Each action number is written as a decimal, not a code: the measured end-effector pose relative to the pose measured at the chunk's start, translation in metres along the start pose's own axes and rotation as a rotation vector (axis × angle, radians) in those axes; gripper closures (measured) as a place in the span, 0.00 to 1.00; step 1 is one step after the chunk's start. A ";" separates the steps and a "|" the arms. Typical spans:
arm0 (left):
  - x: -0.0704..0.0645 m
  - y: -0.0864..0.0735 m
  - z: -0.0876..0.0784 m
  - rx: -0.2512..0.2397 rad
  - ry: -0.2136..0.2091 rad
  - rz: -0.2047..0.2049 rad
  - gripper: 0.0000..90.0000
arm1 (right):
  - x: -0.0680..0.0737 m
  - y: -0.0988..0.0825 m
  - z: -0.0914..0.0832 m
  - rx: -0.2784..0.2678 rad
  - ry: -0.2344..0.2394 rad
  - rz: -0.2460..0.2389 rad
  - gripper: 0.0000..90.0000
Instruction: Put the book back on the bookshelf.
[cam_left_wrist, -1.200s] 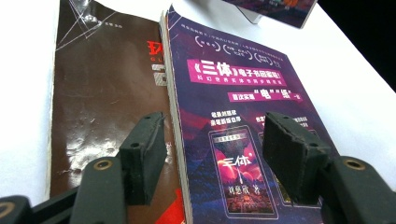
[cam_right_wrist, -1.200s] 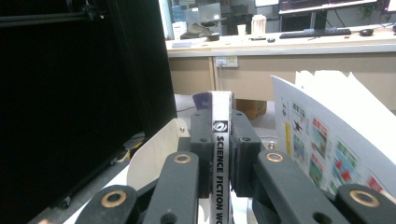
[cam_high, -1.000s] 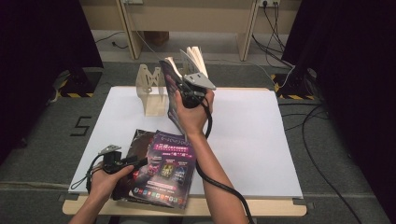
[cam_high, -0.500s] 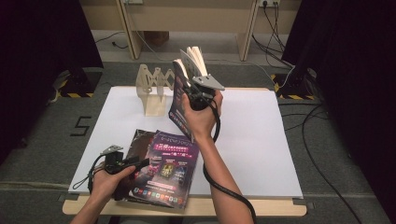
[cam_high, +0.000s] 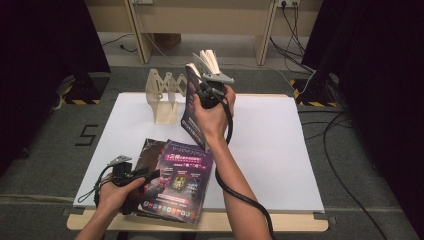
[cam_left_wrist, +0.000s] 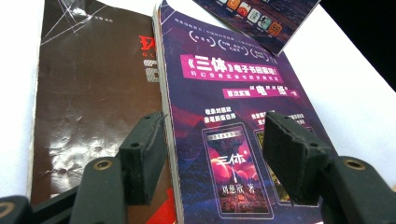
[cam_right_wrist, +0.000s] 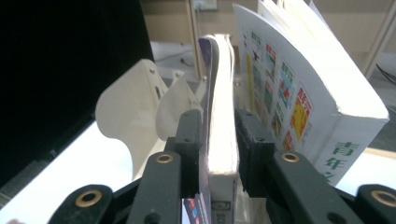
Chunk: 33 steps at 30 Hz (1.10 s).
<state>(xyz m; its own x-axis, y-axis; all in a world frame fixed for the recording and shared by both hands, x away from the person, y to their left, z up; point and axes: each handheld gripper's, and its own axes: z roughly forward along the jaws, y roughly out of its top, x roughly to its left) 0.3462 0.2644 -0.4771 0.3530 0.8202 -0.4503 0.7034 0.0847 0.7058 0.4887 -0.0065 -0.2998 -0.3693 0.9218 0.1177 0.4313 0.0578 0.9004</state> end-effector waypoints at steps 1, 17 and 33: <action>0.000 0.000 0.000 0.002 0.000 0.002 0.43 | 0.000 0.001 0.000 0.014 -0.010 0.004 0.87; 0.001 -0.001 0.001 0.007 0.000 0.001 0.43 | 0.007 0.007 -0.003 -0.044 0.016 -0.007 0.92; 0.002 0.000 0.000 0.004 -0.002 -0.001 0.43 | 0.020 0.010 0.013 -0.118 0.011 -0.007 0.92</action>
<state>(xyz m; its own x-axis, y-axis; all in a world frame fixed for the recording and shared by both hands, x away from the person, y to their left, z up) 0.3466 0.2657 -0.4783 0.3537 0.8191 -0.4516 0.7059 0.0829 0.7034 0.4964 0.0178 -0.2936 -0.3812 0.9173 0.1156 0.3287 0.0176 0.9443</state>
